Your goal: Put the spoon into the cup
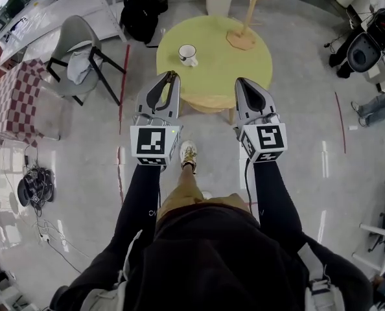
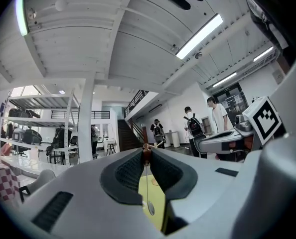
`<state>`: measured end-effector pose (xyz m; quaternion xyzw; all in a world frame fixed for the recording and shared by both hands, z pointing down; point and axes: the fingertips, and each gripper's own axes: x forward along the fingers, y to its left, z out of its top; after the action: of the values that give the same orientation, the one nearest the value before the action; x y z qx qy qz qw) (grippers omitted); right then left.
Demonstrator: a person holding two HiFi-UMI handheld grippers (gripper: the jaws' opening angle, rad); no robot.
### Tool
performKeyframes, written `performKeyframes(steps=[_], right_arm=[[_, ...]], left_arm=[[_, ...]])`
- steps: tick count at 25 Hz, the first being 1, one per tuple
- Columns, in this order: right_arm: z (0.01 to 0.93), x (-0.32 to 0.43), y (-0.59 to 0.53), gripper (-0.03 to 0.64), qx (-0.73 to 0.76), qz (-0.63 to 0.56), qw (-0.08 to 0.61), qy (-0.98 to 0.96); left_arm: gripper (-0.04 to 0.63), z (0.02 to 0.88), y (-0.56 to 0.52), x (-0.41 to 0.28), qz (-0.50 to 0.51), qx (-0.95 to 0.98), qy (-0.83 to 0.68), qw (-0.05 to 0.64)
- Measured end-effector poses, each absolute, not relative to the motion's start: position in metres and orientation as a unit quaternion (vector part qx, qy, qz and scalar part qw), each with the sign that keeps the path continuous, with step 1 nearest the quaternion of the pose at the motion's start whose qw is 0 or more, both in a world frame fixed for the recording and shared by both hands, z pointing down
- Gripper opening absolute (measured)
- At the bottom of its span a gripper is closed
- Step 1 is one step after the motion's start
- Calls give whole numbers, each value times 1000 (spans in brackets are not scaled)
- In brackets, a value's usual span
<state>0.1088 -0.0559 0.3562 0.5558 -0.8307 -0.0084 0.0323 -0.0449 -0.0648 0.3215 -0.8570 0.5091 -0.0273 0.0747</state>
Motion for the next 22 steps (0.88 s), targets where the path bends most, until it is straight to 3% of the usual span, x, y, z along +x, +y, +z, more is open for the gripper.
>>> performKeyframes(steps=[22], right_arm=[[360, 90, -254, 26, 593, 13, 34, -804]], left_arm=[[52, 324, -276, -41, -20, -893, 446, 57]])
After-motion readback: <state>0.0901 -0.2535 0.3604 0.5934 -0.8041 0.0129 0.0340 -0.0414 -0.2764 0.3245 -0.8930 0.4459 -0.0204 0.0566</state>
